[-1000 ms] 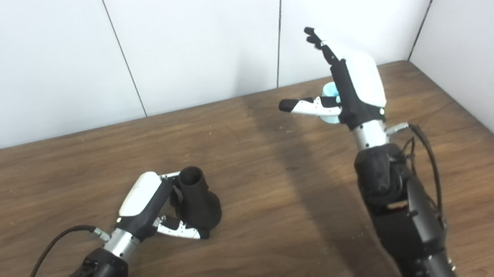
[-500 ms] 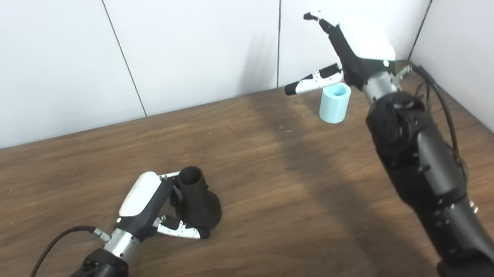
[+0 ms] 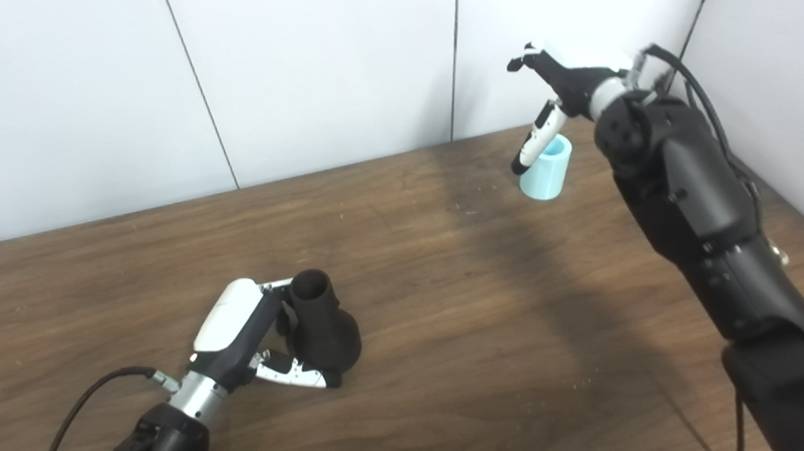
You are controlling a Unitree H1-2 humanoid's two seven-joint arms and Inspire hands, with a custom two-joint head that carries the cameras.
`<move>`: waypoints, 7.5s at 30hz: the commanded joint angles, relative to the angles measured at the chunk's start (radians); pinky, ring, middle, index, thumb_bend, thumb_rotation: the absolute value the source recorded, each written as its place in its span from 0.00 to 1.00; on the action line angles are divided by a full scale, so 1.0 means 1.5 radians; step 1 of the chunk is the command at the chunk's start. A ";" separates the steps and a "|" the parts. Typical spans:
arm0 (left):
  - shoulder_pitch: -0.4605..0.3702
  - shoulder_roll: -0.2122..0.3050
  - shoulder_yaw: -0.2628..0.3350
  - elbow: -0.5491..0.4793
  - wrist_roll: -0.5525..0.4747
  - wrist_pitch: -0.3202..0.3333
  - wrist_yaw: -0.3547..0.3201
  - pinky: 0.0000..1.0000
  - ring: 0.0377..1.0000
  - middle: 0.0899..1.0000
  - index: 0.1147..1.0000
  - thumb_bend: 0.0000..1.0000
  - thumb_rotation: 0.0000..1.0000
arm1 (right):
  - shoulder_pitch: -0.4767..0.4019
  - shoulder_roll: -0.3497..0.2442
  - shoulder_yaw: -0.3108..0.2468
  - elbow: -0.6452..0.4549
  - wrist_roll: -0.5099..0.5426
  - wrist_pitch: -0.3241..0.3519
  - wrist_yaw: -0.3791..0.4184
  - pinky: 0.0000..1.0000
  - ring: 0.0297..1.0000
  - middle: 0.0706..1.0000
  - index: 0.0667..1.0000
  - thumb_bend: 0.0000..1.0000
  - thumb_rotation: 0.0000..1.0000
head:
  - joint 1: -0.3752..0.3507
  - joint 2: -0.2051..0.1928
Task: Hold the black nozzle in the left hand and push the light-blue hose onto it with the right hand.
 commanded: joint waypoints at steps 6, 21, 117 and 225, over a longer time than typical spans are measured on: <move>0.062 0.018 -0.044 0.058 0.044 0.039 -0.074 0.53 0.43 0.42 0.42 0.53 0.00 | -0.059 -0.010 -0.014 0.032 -0.067 0.003 0.052 0.66 0.94 0.98 0.86 1.00 0.10 | 0.001 -0.001; 0.065 0.024 -0.039 0.054 0.037 0.036 -0.076 0.53 0.43 0.42 0.42 0.53 0.00 | -0.062 0.006 0.014 0.146 -0.055 0.002 -0.033 0.64 0.92 0.98 0.86 1.00 0.11 | 0.003 0.007; 0.066 0.020 -0.052 0.013 0.041 0.085 -0.100 0.56 0.44 0.41 0.43 0.53 0.00 | -0.065 -0.052 0.140 0.164 0.028 -0.188 -0.237 0.36 0.40 0.44 0.47 0.52 0.00 | 0.027 0.032; 0.049 -0.042 -0.104 -0.023 0.062 0.190 -0.113 0.43 0.41 0.42 0.42 0.53 0.00 | -0.136 0.091 0.171 -0.262 0.196 -0.346 0.147 0.26 0.33 0.41 0.51 0.51 0.00 | 0.192 0.087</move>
